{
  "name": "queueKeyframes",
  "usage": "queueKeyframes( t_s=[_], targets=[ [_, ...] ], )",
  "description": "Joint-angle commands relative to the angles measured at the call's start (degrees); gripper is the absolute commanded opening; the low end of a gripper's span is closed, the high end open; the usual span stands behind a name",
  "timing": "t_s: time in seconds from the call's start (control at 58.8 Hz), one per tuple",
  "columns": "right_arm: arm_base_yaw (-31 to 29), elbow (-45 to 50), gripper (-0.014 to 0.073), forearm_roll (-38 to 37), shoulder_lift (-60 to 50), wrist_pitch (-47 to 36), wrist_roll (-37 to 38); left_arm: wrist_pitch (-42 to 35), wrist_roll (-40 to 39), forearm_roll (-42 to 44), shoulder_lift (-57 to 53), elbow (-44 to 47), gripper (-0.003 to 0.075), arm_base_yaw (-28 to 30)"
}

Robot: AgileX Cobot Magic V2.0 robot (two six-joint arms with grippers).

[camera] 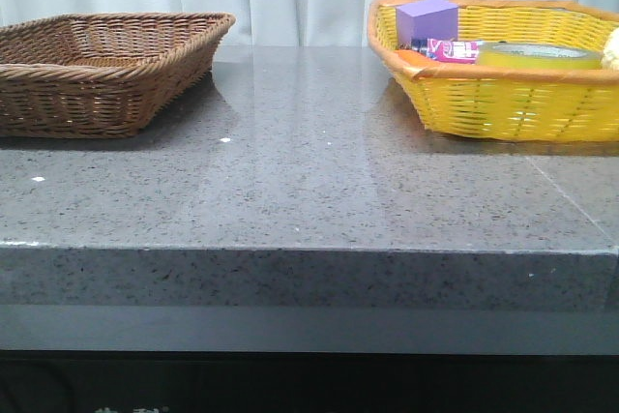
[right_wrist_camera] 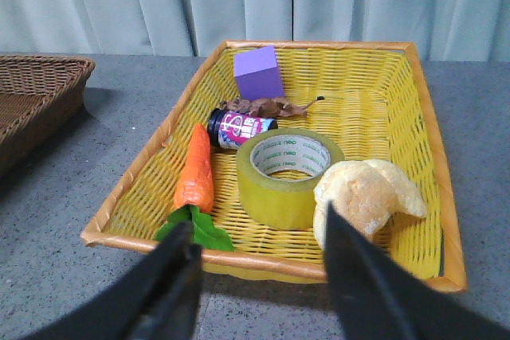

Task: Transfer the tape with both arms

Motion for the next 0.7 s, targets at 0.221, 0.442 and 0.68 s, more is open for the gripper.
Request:
queueKeyframes(
  t_s=[0.221,0.442,0.68],
  targets=[
    [-0.2,-7.8,0.0589,0.1,10.4,-7.1,0.0,-5.2,-0.3,-0.1,0.9,-2.0,0.0652,0.0],
    [-0.3,-24.9,0.0589,-2.4,28.6,6.9,0.0,-5.2,-0.3,-0.1,0.9,-2.0,0.0651,0.0],
    [-0.2,-42.5,0.0589,-2.0,47.6,19.2,-0.6,-5.2,-0.3,-0.1,0.9,-1.7,0.0651,0.0]
  ],
)
